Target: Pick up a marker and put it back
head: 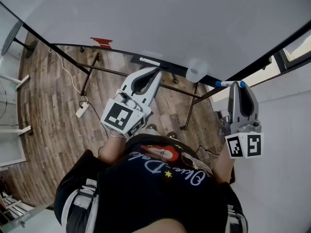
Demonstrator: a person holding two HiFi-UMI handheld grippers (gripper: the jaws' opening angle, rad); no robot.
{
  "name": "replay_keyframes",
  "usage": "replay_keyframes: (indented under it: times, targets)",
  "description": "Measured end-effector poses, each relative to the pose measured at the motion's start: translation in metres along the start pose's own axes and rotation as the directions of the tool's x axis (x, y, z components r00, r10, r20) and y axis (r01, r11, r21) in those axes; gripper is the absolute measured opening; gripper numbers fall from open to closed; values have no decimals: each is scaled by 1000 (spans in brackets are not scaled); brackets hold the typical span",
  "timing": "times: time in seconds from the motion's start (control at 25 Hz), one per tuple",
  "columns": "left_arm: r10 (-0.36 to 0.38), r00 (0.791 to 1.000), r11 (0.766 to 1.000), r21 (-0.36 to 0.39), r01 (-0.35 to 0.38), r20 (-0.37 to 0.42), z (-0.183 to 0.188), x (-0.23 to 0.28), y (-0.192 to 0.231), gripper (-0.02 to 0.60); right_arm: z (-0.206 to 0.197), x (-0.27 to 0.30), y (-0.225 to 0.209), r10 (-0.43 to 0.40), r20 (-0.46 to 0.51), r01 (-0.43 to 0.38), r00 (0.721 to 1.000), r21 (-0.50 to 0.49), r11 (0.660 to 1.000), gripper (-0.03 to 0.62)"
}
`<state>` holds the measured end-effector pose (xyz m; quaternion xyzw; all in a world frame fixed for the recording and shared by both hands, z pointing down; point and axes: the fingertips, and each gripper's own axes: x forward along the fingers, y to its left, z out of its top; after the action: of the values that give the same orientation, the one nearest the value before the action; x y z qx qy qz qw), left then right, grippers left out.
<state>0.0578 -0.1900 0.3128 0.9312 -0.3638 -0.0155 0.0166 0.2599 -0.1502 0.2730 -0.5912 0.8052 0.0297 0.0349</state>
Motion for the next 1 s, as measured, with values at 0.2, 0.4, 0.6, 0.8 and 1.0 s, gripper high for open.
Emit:
replay_keyframes:
  times: [0.2,0.4,0.6,0.8,1.0]
  targets:
    - [7,1000,1000,-9,-7,8,0,0,1,3,-1,5,0,9,1,-9,1000,-1,1000,66]
    - [16,1000,1000,-2,-16,8,1,-1,4,3,0,19,2,41,9,-41,999,-9,999,66]
    - [40,999,999,6,-40,12,3,-6,9,3,-1,41,10,91,12,-91,996,-34,995,66]
    - [74,997,997,4,-74,9,3,-15,16,3,-14,62,15,127,-10,-128,992,-39,991,66]
    - [118,993,993,2,-118,4,2,-25,26,3,-42,80,22,151,-60,-153,987,-27,988,66]
